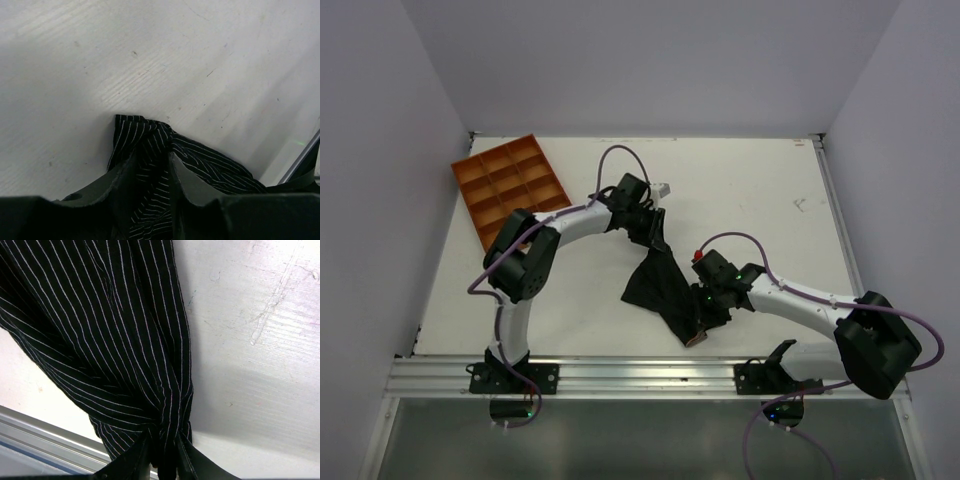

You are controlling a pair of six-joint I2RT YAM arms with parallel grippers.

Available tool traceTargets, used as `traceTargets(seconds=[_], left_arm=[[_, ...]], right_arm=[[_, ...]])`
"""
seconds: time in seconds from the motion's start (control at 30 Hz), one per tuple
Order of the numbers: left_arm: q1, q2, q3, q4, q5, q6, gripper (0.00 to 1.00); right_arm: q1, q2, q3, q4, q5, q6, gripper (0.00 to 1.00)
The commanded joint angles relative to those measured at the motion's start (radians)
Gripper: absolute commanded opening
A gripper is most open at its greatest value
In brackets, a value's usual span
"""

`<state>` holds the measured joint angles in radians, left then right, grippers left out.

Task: Roll the underwear
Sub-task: Fold the underwear

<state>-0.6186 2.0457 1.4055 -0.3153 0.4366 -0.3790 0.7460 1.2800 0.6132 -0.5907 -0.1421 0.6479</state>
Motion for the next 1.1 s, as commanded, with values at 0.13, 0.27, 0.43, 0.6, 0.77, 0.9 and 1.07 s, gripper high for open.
traceTargets(seconds=[0.13, 0.27, 0.43, 0.6, 0.77, 0.9, 1.07], left_arm=[[0.026, -0.143, -0.053, -0.03, -0.033, 0.049, 0.36], [0.026, -0.168, -0.095, -0.024, -0.044, 0.058, 0.36], [0.025, -0.173, -0.134, -0.028, 0.005, 0.086, 0.35], [0.025, -0.182, -0.192, 0.001, 0.013, 0.089, 0.35], [0.025, -0.164, -0.215, 0.027, 0.03, 0.083, 0.35], [0.025, -0.162, -0.217, 0.024, 0.03, 0.089, 0.13], [0.025, -0.183, -0.226, -0.004, -0.01, 0.124, 0.0]], right_arm=[[0.009, 0.016, -0.013, -0.08, 0.049, 0.007, 0.27], [0.007, 0.016, -0.004, -0.087, 0.055, 0.013, 0.28], [0.007, 0.012, 0.005, -0.103, 0.065, 0.013, 0.29], [0.007, 0.007, 0.003, -0.107, 0.07, 0.022, 0.29], [0.009, 0.007, 0.007, -0.107, 0.072, 0.027, 0.29], [0.009, 0.009, 0.007, -0.104, 0.07, 0.035, 0.29], [0.009, -0.01, -0.004, -0.119, 0.079, 0.039, 0.29]])
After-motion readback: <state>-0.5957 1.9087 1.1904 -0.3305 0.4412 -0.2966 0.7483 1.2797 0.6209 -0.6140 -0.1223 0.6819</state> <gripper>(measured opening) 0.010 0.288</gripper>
